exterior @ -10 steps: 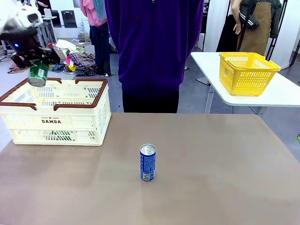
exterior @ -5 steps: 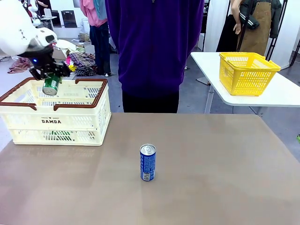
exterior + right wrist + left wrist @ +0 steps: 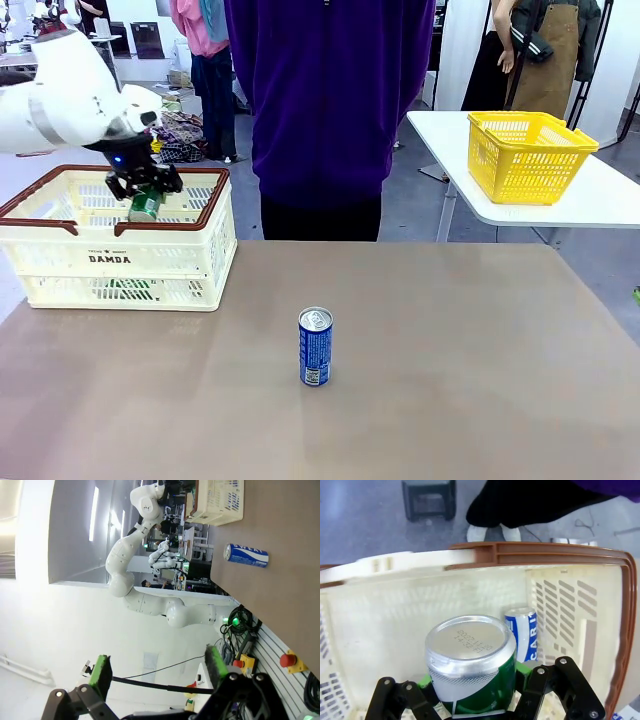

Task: Place the drinks into the Shopping basket.
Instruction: Pick up one drink and place it into the Shopping basket.

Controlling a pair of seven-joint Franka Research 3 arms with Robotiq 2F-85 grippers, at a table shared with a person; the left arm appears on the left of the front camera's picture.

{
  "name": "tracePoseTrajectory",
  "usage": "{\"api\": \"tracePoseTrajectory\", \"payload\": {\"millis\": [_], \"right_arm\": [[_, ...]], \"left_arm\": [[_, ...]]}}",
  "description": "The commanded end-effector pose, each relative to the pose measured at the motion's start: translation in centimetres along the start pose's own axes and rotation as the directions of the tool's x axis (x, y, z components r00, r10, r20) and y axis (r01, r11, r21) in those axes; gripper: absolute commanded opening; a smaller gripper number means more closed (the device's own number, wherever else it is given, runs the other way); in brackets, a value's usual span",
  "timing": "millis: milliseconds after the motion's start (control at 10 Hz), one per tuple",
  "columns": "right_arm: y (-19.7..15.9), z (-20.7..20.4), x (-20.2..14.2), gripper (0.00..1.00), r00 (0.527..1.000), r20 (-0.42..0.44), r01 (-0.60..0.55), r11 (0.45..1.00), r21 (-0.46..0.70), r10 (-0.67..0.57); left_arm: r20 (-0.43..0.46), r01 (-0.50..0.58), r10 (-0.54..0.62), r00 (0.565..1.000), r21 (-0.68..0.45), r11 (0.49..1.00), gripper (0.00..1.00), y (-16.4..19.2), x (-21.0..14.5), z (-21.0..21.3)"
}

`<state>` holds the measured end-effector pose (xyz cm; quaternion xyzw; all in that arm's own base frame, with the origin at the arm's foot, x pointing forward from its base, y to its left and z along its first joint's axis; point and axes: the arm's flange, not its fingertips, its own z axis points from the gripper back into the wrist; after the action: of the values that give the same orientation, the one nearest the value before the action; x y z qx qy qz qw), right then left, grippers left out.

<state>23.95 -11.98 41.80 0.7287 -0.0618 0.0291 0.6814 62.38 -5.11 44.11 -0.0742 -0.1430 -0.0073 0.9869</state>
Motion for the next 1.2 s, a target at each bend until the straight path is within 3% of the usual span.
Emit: {"api": "tracePoseTrajectory", "payload": {"millis": [0, 700, 800, 900, 1000, 1100], "right_arm": [[0.3, 0.0, 0.3, 1.00, 1.000, 0.005, -0.015, 1.000, 0.015, 0.015], [0.3, 0.0, 0.3, 1.00, 1.000, 0.005, -0.015, 1.000, 0.015, 0.015], [0.3, 0.0, 0.3, 1.00, 1.000, 0.005, -0.015, 1.000, 0.015, 0.015], [0.3, 0.0, 0.3, 1.00, 1.000, 0.005, -0.015, 1.000, 0.015, 0.015], [0.3, 0.0, 0.3, 1.00, 1.000, 0.005, -0.015, 1.000, 0.015, 0.015], [0.3, 0.0, 0.3, 1.00, 1.000, 0.005, -0.015, 1.000, 0.015, 0.015]], "left_arm": [[-0.006, -0.049, 0.049, 0.999, 0.013, 0.999, 0.00, -1.0, 0.5, -0.5], [-0.125, -0.026, 0.034, 0.992, 0.067, 0.997, 0.00, -2.7, 0.3, -3.6], [-0.146, -0.024, 0.034, 0.989, 0.069, 0.997, 0.09, -2.8, 0.4, -3.7], [-0.155, -0.022, 0.034, 0.987, 0.076, 0.997, 0.19, -2.9, 0.5, -3.7], [-0.164, -0.023, 0.037, 0.986, 0.091, 0.996, 0.53, -3.1, 0.7, -3.8], [-0.164, -0.017, 0.033, 0.986, 0.095, 0.995, 1.00, -3.2, 0.7, -3.8]]}}
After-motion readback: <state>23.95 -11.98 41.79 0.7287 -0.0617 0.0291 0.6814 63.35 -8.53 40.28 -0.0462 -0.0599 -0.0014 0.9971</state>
